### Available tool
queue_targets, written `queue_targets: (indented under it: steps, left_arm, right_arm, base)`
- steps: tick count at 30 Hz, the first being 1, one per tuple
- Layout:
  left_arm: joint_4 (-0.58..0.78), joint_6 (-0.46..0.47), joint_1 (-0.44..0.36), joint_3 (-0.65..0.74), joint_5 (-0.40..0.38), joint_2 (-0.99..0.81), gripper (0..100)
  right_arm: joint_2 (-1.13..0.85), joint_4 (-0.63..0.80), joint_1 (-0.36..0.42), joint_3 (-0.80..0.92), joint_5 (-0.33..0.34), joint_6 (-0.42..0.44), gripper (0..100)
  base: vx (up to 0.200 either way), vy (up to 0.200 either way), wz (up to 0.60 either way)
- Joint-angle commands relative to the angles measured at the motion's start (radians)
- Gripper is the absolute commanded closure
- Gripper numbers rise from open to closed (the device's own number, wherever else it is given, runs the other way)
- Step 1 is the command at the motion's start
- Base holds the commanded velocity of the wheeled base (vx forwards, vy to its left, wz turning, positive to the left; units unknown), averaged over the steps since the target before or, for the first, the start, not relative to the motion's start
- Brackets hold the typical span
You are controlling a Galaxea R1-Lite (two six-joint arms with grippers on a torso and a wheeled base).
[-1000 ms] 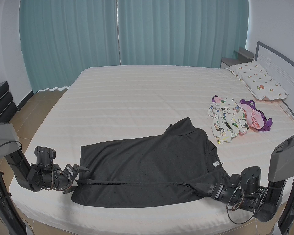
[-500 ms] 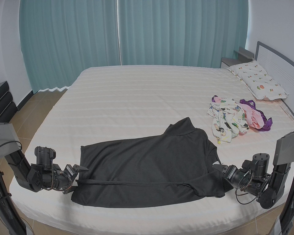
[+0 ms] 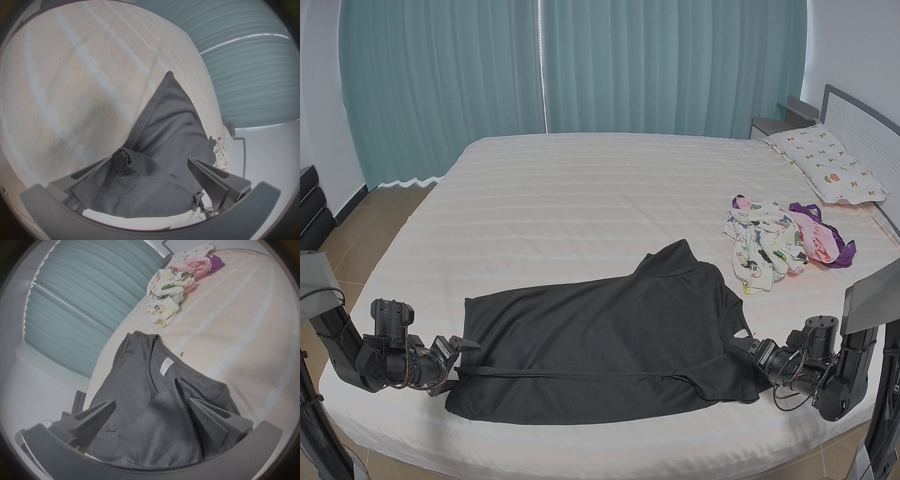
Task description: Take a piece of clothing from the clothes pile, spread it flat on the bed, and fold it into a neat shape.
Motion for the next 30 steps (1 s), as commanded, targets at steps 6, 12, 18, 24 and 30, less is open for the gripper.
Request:
queue_targets:
  steps: [6, 12, 18, 24, 30]
  left_arm:
    - [0.0, 0.0, 0.0, 0.0, 0.0, 0.001, 0]
    - [0.0, 0.0, 0.0, 0.0, 0.0, 0.001, 0]
    - [0.0, 0.0, 0.0, 0.0, 0.0, 0.001, 0]
    - [0.0, 0.0, 0.0, 0.002, 0.0, 0.001, 0]
    - [0.0, 0.0, 0.002, 0.002, 0.0, 0.001, 0]
  right_arm:
    - [0.05, -0.011, -0.002, -0.021, -0.001, 0.0, 0]
    - [0.054, -0.011, -0.005, -0.024, -0.002, 0.001, 100]
    - [0.031, -0.011, -0.045, -0.026, -0.002, 0.0, 100]
    - [0.021, -0.013, -0.065, -0.033, 0.007, 0.006, 100]
    - [0.021, -0.013, -0.067, -0.038, 0.013, 0.006, 100]
  base:
    - [0.0, 0.0, 0.0]
    - [0.0, 0.0, 0.0]
    - [0.0, 0.0, 0.0]
    - [0.0, 0.0, 0.0]
    - [0.0, 0.0, 0.0]
